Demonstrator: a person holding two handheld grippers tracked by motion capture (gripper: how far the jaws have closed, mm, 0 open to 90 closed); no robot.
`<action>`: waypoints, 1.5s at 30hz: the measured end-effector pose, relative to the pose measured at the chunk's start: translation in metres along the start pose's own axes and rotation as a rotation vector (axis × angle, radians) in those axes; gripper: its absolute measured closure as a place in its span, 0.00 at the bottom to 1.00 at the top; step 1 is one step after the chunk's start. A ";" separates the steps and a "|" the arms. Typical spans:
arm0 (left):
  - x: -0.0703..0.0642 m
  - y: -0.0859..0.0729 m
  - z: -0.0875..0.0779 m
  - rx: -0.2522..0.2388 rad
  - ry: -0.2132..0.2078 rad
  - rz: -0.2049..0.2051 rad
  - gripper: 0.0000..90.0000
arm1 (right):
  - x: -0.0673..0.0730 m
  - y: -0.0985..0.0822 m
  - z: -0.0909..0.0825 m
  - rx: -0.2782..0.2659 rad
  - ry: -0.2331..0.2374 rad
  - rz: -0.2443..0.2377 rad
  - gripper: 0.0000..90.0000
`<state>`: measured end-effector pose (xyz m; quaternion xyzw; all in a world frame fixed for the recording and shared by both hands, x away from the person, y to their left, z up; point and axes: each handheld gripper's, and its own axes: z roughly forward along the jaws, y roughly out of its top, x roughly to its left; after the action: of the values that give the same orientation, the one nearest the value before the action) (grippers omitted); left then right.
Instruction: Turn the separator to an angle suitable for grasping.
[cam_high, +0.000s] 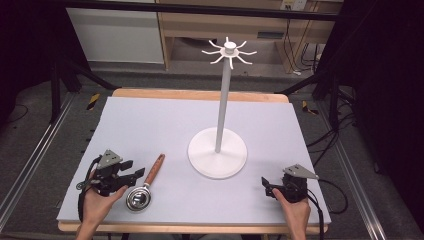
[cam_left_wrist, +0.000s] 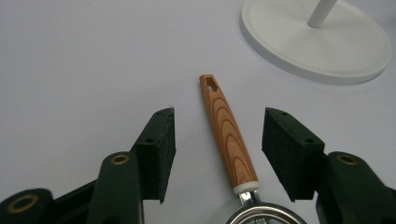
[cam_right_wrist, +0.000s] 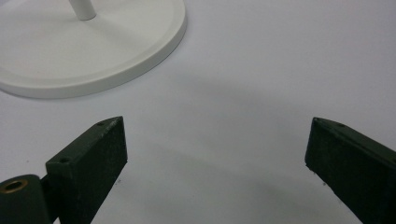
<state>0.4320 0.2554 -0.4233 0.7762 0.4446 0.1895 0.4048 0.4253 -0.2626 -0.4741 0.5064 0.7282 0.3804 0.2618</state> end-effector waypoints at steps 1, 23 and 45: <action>-0.002 0.002 0.001 0.003 -0.005 0.002 0.49 | 0.000 0.000 -0.001 -0.001 0.001 0.010 0.07; -0.014 0.028 0.025 0.160 -0.001 0.084 0.49 | -0.001 0.001 0.000 0.012 0.009 0.022 0.07; -0.013 0.013 0.060 0.302 0.001 0.059 0.59 | -0.001 0.001 0.000 0.025 0.018 0.022 0.07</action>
<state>0.4712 0.2129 -0.4483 0.8409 0.4455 0.1324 0.2774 0.4260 -0.2630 -0.4735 0.5142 0.7295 0.3788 0.2447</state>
